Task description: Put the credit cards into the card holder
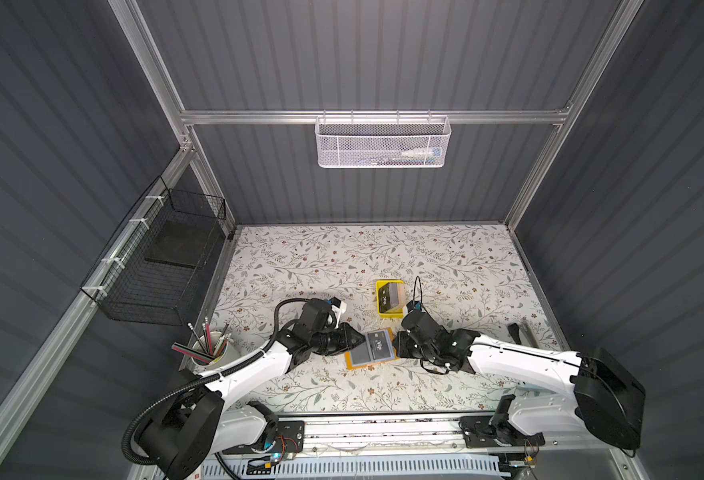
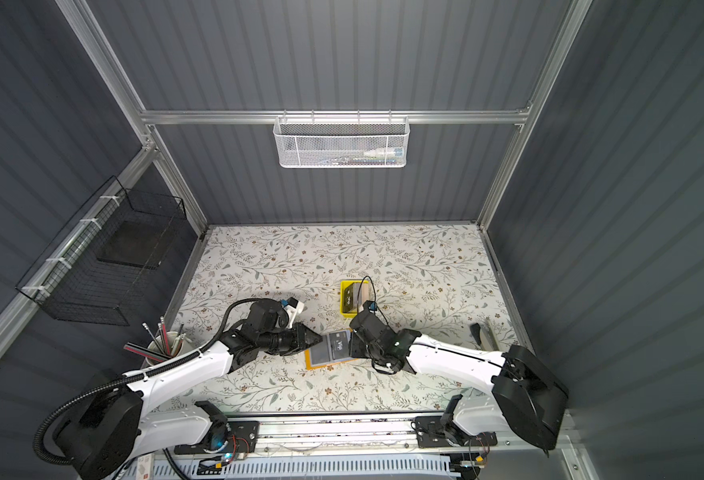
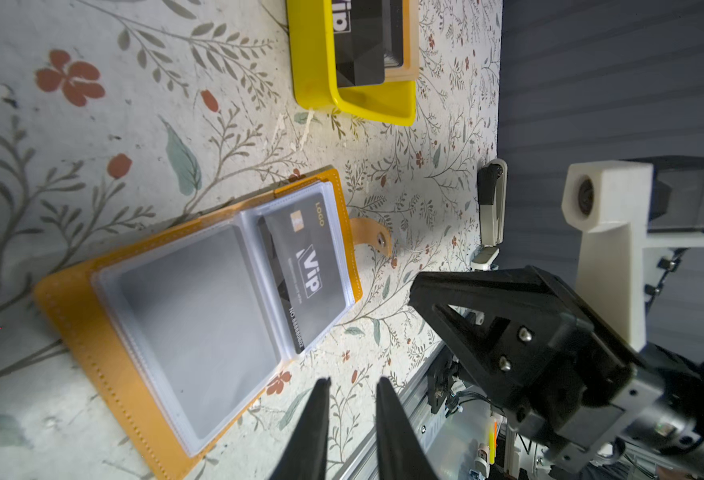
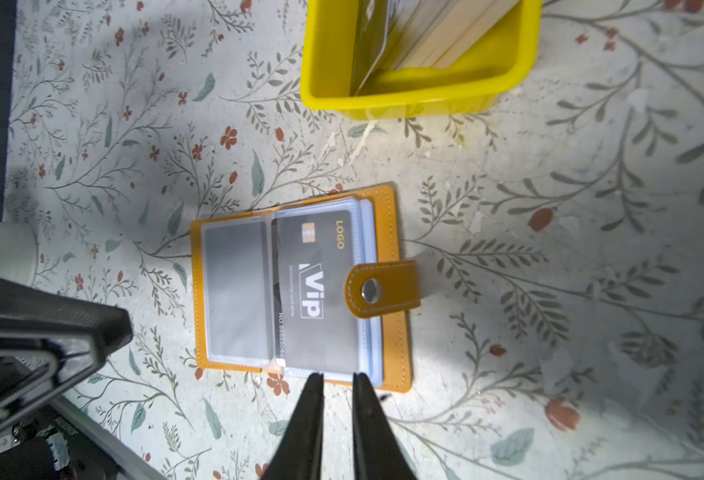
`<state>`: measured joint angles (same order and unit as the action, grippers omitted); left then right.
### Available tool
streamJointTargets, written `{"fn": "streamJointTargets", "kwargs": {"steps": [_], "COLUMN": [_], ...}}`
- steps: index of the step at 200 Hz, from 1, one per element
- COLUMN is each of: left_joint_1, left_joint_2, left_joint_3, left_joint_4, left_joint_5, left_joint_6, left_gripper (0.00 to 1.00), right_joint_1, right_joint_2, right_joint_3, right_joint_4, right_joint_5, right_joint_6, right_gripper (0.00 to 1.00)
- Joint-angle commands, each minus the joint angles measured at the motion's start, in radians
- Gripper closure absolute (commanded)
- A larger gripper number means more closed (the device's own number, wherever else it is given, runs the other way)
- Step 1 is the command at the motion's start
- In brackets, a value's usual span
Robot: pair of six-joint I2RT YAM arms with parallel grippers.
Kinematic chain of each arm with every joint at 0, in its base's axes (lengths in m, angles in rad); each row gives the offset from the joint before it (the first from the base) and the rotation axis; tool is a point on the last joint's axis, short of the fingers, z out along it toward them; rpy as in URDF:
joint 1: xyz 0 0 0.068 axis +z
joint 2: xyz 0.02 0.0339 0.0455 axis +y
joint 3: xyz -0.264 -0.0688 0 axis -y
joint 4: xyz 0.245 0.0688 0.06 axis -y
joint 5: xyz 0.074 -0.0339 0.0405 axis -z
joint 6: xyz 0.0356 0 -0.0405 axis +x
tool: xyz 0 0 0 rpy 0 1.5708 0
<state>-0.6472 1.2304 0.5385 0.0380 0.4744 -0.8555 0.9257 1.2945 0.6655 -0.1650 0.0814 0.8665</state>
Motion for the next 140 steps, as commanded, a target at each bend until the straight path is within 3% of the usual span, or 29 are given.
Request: {"fn": "streamJointTargets", "kwargs": {"steps": [1, 140], "left_joint_1": [-0.013, -0.113], "left_joint_2": [0.003, 0.196], "left_joint_3": [-0.019, 0.062], "left_joint_4": [0.0, 0.039], "left_joint_5": [-0.015, -0.188], "left_joint_6": [0.02, 0.011], "left_gripper": [0.78, 0.79], "right_joint_1": [0.004, 0.003], "right_joint_2": [-0.034, -0.034], "right_joint_3": [-0.028, -0.072], "right_joint_4": [-0.011, 0.031], "right_joint_5": [-0.004, -0.01], "right_joint_6": [-0.03, -0.006], "right_gripper": [0.82, 0.79]}}
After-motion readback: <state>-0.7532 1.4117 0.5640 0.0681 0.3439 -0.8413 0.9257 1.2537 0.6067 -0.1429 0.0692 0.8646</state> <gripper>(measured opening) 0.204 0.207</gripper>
